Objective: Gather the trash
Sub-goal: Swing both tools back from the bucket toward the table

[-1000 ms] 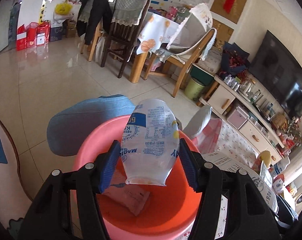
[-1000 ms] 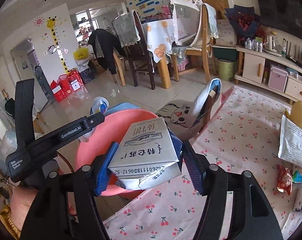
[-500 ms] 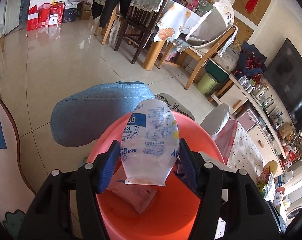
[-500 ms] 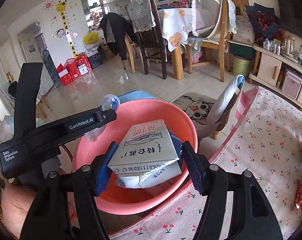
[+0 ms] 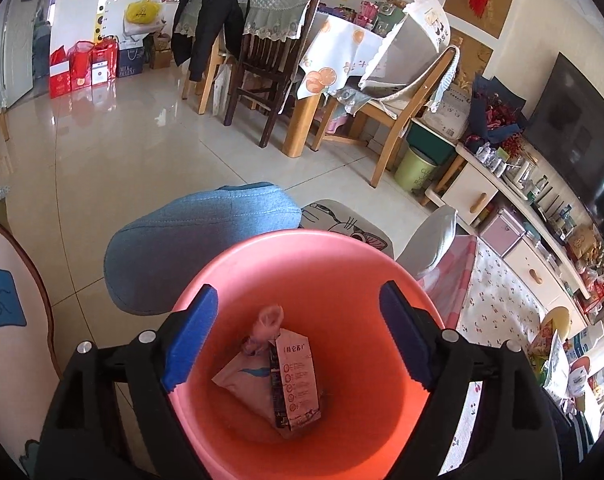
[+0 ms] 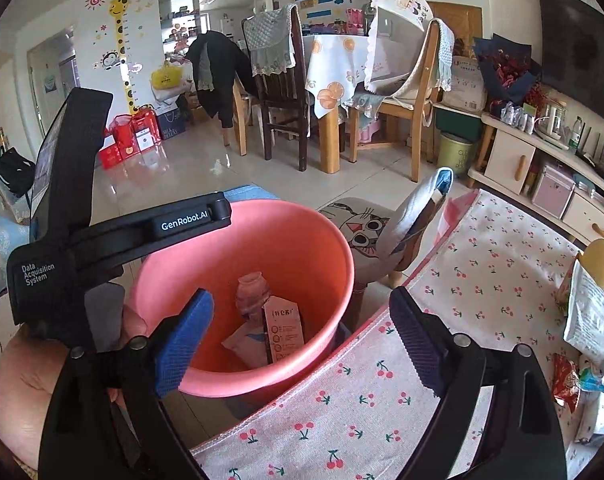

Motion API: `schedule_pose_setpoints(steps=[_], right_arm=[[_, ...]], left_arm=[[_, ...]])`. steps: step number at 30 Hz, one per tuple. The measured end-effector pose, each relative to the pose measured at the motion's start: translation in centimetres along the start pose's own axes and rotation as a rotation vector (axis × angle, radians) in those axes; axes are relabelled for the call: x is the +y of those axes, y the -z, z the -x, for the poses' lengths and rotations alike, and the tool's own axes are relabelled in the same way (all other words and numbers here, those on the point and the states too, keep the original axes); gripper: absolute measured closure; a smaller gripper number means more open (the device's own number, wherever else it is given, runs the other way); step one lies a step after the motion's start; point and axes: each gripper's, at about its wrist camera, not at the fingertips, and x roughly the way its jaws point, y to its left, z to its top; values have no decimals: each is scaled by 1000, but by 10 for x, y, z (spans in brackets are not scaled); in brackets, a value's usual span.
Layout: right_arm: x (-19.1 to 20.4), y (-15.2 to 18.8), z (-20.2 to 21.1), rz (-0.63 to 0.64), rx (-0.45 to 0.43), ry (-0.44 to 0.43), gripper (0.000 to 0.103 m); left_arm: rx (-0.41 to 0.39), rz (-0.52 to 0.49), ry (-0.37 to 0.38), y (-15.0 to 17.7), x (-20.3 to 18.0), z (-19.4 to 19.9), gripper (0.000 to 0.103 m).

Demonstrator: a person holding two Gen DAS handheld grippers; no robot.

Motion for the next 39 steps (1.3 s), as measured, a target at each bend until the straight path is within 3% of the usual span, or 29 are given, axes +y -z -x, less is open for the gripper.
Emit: schedule_pose_setpoints(steps=[17, 39], right_arm=[[-41, 24, 59, -104, -48, 66, 13], [-80, 62, 124, -165, -73, 154, 9]], left_arm=[[-40, -144, 143, 18, -48, 16, 17], [-18, -317, 229, 56, -108, 31, 17]])
